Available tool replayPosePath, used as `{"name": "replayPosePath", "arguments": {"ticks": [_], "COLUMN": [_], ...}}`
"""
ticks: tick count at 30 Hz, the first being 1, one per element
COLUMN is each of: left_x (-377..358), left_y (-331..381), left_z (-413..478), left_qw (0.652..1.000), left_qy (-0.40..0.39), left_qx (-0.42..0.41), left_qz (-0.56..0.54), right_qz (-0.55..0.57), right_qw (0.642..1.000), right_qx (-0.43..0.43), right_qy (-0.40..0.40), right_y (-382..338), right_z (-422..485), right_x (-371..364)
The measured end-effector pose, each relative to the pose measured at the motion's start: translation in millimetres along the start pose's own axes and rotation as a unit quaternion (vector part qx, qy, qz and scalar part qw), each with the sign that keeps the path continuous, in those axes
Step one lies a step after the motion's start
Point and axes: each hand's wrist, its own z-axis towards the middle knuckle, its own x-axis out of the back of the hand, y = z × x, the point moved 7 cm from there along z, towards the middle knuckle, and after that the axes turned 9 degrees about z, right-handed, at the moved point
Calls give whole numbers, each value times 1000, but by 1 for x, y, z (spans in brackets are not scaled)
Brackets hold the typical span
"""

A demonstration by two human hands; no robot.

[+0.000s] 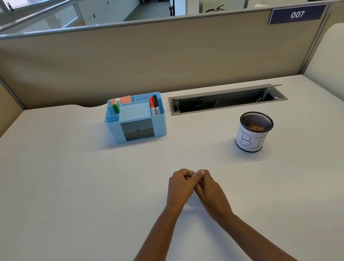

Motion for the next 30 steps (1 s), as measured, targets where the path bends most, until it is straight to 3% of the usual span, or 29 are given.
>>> {"name": "replayPosePath", "arguments": {"ticks": [12, 20, 24, 30], "left_x": [6, 18, 26, 12], "left_y": [5, 7, 9, 5], "left_z": [-1, 0, 1, 6], "left_qw": [999, 995, 986, 933], "left_qy": [33, 96, 139, 77], "left_qx": [14, 11, -30, -81], "left_qz": [3, -25, 90, 341], "right_qz": [-85, -25, 36, 84], "right_qw": [996, 1000, 999, 996], "right_qx": [12, 2, -19, -7], "right_qy": [12, -13, 0, 13], "right_y": [3, 8, 14, 13], "right_z": [4, 4, 1, 2], "right_x": [2, 5, 14, 27]}}
